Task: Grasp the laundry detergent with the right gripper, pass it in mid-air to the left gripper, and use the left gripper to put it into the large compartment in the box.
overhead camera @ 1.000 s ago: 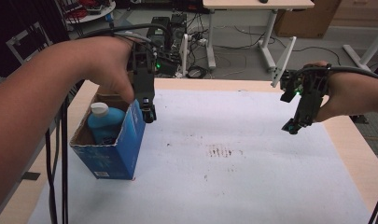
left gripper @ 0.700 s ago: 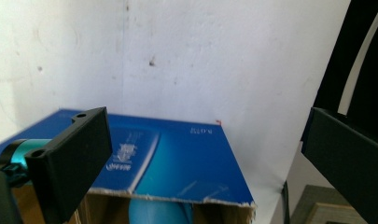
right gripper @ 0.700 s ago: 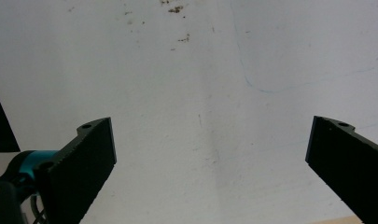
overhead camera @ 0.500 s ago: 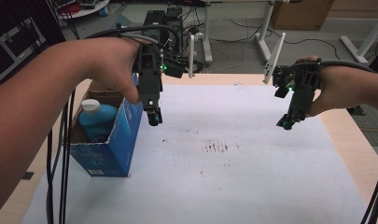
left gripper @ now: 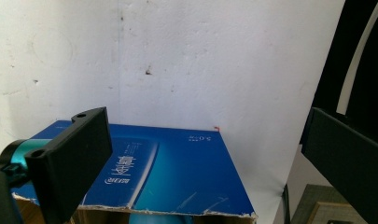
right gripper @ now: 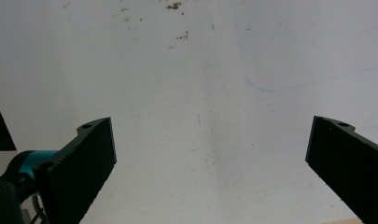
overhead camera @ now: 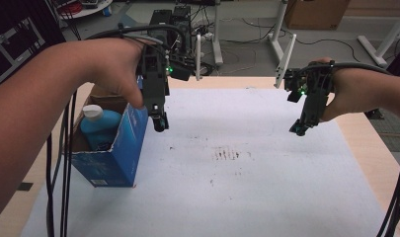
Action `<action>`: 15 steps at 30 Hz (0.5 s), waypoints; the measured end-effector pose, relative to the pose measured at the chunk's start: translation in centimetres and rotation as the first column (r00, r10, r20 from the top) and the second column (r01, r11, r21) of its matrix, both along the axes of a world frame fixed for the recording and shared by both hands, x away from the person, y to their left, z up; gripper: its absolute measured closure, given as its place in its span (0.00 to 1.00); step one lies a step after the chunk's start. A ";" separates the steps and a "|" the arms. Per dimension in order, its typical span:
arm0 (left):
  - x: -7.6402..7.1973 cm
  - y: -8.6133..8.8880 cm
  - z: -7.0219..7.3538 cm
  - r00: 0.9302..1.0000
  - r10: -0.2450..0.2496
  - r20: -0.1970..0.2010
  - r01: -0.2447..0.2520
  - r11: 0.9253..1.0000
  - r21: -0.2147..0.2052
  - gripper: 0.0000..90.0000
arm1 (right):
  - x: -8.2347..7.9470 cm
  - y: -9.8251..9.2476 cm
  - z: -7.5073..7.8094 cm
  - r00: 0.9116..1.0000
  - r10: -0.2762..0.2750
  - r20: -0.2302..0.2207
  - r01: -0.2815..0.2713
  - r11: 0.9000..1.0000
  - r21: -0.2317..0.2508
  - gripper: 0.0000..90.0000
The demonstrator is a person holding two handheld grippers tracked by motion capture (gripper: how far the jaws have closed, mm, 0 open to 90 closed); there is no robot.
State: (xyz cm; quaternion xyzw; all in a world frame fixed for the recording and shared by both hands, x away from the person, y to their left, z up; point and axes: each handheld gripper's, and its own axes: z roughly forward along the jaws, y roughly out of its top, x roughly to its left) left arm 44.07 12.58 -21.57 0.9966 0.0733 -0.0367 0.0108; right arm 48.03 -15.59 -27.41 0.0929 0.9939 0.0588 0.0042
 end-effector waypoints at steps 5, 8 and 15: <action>-0.1 -0.2 0.1 1.000 -0.013 0.009 0.013 1.000 -0.008 0.02 | -0.1 0.0 0.1 1.000 -0.003 0.000 0.003 1.000 0.000 0.01; -0.2 -0.3 0.3 1.000 -0.021 0.012 0.021 0.999 -0.024 0.02 | -0.1 0.0 0.1 1.000 0.001 0.001 -0.001 1.000 0.001 0.01; -0.3 -0.4 0.5 0.999 -0.024 0.023 0.024 0.999 -0.022 0.02 | -0.2 0.1 0.2 1.000 0.000 0.003 0.000 1.000 -0.003 0.01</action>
